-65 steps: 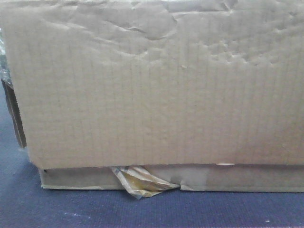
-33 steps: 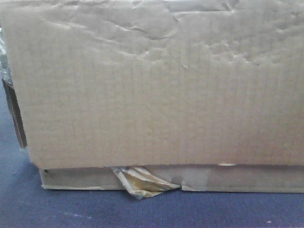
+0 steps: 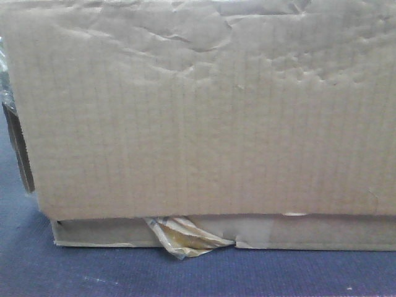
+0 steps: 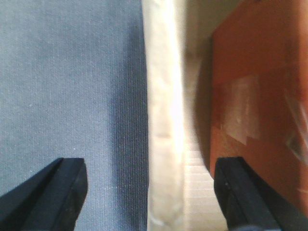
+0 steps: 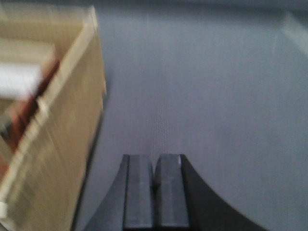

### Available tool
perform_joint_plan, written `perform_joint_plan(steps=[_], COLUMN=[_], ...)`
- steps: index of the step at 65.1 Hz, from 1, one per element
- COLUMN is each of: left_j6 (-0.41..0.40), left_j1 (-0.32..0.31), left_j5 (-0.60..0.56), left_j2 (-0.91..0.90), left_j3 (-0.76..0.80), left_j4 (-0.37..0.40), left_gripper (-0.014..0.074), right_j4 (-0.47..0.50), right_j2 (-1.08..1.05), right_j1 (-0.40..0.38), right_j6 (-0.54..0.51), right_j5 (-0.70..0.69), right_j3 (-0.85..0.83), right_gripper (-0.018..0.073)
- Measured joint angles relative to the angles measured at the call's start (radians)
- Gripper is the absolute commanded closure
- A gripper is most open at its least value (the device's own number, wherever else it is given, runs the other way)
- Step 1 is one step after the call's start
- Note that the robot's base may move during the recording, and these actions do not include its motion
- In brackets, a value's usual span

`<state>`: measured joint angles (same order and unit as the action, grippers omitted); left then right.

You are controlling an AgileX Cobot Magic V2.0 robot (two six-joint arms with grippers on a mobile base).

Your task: Stack two boxes on right shelf middle

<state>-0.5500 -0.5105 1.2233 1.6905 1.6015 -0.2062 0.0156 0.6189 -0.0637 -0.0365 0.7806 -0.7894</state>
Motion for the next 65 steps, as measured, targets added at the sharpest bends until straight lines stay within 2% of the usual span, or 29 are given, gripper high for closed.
perform_joint_plan(steps=[3, 8, 29, 38, 44, 49, 55, 60, 65], left_j6=[0.000, 0.000, 0.000, 0.000, 0.000, 0.000, 0.000, 0.000, 0.000], left_j1=[0.000, 0.000, 0.000, 0.000, 0.000, 0.000, 0.000, 0.000, 0.000], left_j5=[0.000, 0.000, 0.000, 0.000, 0.000, 0.000, 0.000, 0.000, 0.000], left_j2=[0.000, 0.000, 0.000, 0.000, 0.000, 0.000, 0.000, 0.000, 0.000], left_j3=[0.000, 0.000, 0.001, 0.001, 0.001, 0.001, 0.002, 0.002, 0.002], left_j4=[0.000, 0.000, 0.000, 0.000, 0.000, 0.000, 0.000, 0.000, 0.000], left_gripper=[0.0153, 0.0153, 0.0153, 0.0153, 0.0153, 0.0153, 0.0153, 0.0153, 0.0153], right_j4=[0.000, 0.000, 0.019, 0.045, 0.021, -0.072, -0.140, -0.140, -0.123], right_j2=[0.107, 0.206, 0.488, 0.571, 0.636, 0.693, 0.744, 0.780, 0.808], right_j1=[0.000, 0.000, 0.000, 0.007, 0.045, 0.120, 0.201, 0.258, 0.280], right_j6=[0.000, 0.000, 0.000, 0.052, 0.136, 0.229, 0.289, 0.310, 0.317], right_j5=[0.094, 0.155, 0.210, 0.267, 0.348, 0.409, 0.433, 0.437, 0.437], right_j3=[-0.066, -0.136, -0.362, -0.468, -0.563, -0.639, -0.709, -0.780, -0.829], right_gripper=[0.0720, 0.0720, 0.0720, 0.0704, 0.0699, 0.0700, 0.0700, 0.0700, 0.0671])
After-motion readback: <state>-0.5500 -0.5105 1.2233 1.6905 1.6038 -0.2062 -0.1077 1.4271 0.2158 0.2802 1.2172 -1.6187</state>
